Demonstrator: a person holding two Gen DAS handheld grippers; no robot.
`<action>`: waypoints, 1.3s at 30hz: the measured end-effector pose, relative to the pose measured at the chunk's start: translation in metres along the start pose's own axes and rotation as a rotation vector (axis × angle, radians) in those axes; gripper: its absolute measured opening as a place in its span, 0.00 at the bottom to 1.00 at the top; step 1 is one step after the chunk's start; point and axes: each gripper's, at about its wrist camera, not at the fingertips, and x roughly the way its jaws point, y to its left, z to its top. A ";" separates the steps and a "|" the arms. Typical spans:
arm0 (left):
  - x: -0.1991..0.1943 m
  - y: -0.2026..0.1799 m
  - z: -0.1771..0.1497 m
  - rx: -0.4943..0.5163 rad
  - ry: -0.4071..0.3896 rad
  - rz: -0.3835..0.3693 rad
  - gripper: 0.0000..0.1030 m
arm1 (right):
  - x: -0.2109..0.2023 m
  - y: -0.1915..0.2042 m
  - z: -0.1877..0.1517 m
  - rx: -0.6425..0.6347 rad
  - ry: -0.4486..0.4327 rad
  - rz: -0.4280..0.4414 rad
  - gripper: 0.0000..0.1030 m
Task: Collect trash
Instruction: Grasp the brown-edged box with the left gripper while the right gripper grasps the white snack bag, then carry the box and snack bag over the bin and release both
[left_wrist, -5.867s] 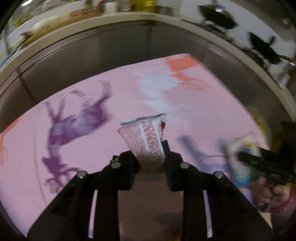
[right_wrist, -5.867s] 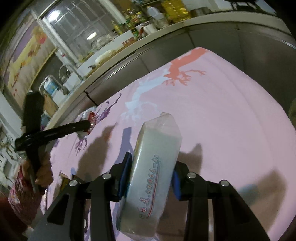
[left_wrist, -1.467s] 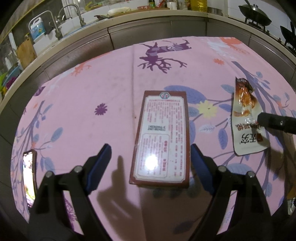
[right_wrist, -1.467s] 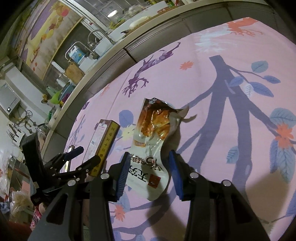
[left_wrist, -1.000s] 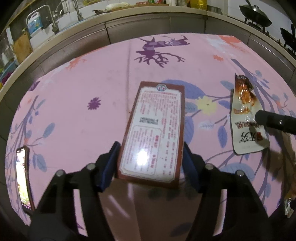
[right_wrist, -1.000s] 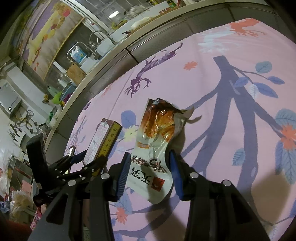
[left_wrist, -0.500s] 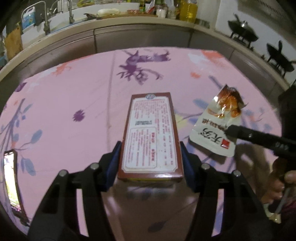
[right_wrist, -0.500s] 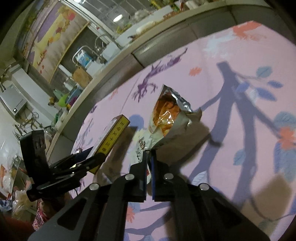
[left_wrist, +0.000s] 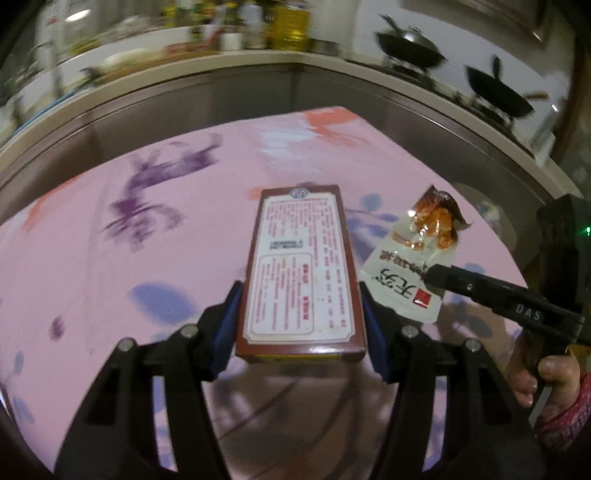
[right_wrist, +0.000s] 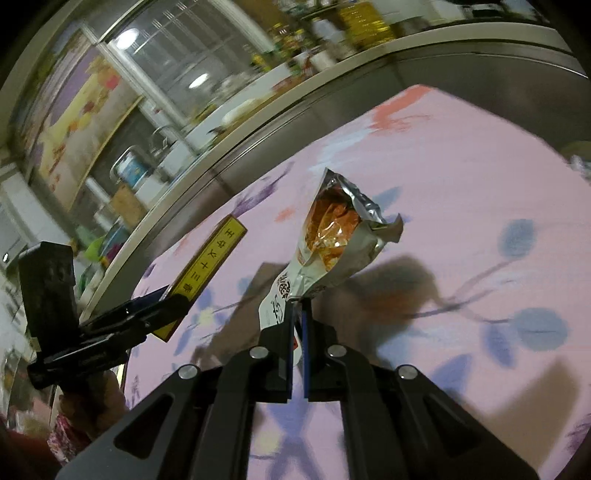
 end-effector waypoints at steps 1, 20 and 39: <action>0.006 -0.011 0.008 0.022 0.004 -0.016 0.56 | -0.005 -0.005 0.003 0.006 -0.016 -0.011 0.01; 0.161 -0.284 0.151 0.383 0.091 -0.302 0.56 | -0.159 -0.188 0.052 0.023 -0.269 -0.557 0.01; 0.240 -0.320 0.137 0.433 0.264 -0.244 0.69 | -0.114 -0.219 0.043 -0.146 -0.122 -0.693 0.03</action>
